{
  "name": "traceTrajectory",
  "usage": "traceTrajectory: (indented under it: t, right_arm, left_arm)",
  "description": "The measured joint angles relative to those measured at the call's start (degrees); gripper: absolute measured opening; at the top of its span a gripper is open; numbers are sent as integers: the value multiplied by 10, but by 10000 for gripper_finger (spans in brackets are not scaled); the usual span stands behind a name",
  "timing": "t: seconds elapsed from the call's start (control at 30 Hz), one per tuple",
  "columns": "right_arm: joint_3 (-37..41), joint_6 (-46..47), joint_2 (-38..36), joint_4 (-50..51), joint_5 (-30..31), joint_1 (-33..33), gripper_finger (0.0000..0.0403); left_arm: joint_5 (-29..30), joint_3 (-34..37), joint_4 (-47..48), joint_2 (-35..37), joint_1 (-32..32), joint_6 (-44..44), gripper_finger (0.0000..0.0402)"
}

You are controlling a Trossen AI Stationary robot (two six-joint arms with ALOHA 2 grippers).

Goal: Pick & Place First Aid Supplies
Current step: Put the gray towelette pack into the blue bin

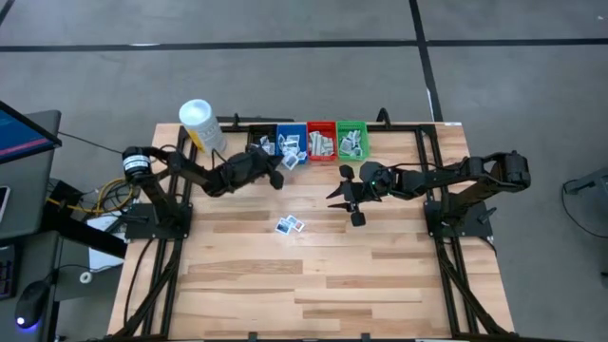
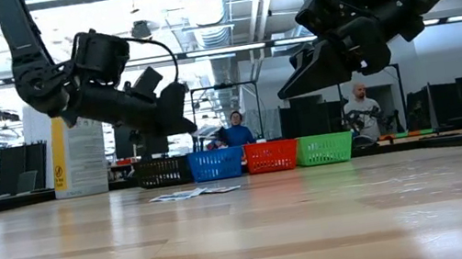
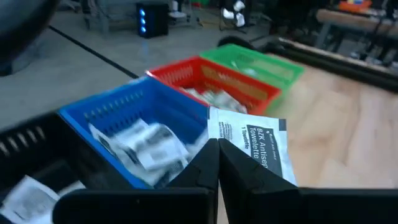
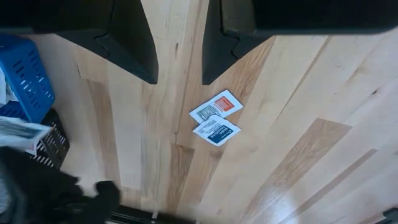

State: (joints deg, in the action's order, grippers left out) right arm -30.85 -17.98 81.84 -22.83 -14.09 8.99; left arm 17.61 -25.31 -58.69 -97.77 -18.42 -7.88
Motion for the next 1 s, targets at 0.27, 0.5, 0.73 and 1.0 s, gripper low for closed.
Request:
traceTrajectory:
  t: [0.27,0.5,0.73,1.0]
  right_arm:
    - [0,0,0,-3,0,0,118]
    - [0,0,0,-3,0,0,118]
    - [0,0,0,-2,0,0,118]
    - [0,0,0,-2,0,0,118]
  left_arm:
    - [-13,-60,-1,0,-63,40,7]
    - [-33,-84,-2,-6,-95,59,7]
    - [-67,-84,-1,-26,-97,47,7]
    - [-68,-84,-15,-65,-100,40,21]
